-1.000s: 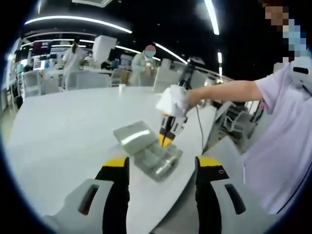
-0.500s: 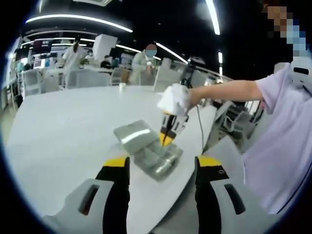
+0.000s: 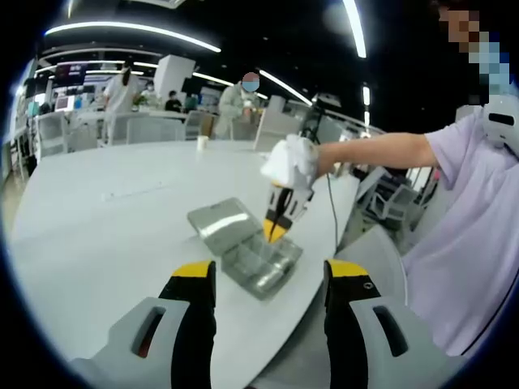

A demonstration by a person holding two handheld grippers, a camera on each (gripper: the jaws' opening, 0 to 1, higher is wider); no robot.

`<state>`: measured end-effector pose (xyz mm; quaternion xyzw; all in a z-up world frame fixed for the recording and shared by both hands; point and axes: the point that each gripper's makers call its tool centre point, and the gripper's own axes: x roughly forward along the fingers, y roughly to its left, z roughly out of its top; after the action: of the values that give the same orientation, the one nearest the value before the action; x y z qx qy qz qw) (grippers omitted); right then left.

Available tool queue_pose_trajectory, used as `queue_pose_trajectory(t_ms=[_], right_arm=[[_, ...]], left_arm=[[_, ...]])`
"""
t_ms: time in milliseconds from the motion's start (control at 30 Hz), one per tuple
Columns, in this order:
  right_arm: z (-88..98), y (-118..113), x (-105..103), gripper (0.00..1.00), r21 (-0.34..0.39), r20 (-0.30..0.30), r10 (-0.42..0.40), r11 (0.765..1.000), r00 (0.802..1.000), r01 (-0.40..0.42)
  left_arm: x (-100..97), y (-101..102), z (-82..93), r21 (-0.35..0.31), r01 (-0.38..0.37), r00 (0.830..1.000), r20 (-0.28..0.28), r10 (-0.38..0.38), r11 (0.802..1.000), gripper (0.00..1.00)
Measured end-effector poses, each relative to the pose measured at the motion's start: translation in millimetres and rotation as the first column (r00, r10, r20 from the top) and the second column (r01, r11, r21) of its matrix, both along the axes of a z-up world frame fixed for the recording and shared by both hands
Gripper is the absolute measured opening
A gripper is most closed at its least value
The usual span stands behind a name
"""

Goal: Insert the divider into the dual guide fixture by aligning both edges with the guide slots and pushing it downward to the bottom, including one-sided entry, uneven engagement, binding, and posture correction.

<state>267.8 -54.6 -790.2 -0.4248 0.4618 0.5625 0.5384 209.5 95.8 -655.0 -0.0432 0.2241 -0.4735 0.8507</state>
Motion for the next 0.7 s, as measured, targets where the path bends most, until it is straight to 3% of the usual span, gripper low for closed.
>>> queue_pose_trajectory(t_ms=[700], right_arm=[[0.8, -5.1, 2.3, 0.00, -0.018, -0.011, 0.011, 1.000, 1.000, -0.011]], left_arm=[[3.0, 0.8, -4.4, -0.002, 0.000, 1.000, -0.015, 0.000, 1.000, 0.51]])
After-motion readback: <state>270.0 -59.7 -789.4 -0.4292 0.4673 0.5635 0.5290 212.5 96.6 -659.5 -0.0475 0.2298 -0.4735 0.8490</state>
